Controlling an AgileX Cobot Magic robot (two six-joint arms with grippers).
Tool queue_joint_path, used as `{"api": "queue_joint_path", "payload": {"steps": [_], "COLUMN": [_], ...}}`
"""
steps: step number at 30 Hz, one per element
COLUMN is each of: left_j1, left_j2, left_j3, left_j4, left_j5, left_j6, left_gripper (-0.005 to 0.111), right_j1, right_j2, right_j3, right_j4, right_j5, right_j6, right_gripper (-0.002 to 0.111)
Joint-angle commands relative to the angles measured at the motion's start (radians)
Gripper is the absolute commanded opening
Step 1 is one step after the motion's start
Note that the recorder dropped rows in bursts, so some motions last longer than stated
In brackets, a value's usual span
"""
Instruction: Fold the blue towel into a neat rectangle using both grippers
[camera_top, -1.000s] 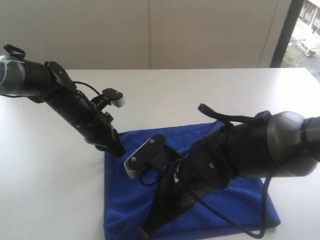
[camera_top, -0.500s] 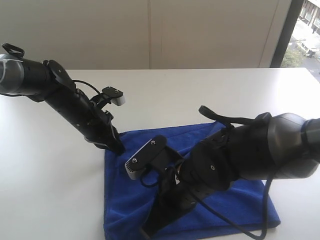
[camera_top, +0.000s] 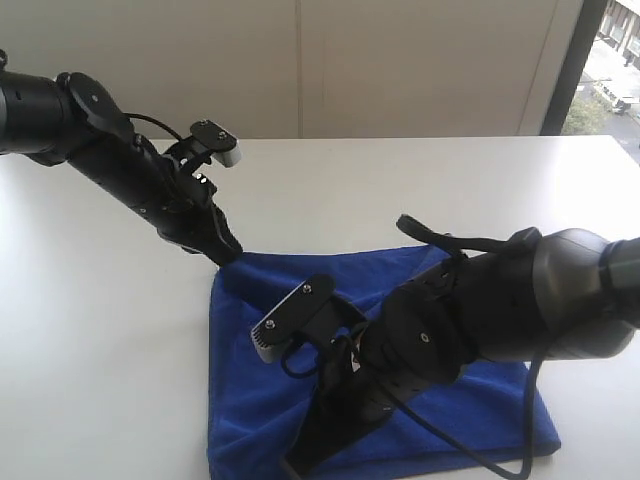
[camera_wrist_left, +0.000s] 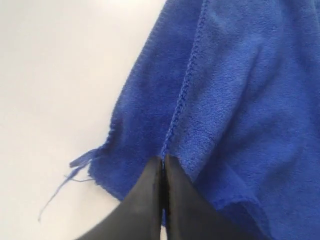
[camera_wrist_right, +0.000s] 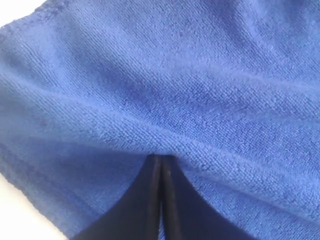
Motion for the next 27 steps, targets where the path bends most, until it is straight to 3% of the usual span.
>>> {"api": "queue_joint_path", "payload": {"steps": [1,22,27], "left_j1": [-0.005,-0.005,-0.005], "left_j2": [-0.011,0.075,0.110], "left_j3": [-0.002,-0.002,-0.002], "left_j4": [0.096,0.132,0.133], "left_j5": [-0.044,-0.161,-0.161], "left_j6": [-0.076,-0.080,-0.080], "left_gripper": [0.000,0.000,0.000], "right_j1": [-0.005,-0.001,0.050], "right_j2": [0.000,-0.072,-0.076], "right_j3": [0.006,0.006,0.006], "right_j4": [0.002,0.024,0.026], "right_j5": [0.006,-0.043,-0.040], "right_j6": [-0.008,-0.084,-0.135], "right_gripper": [0.000,0.000,0.013]}}
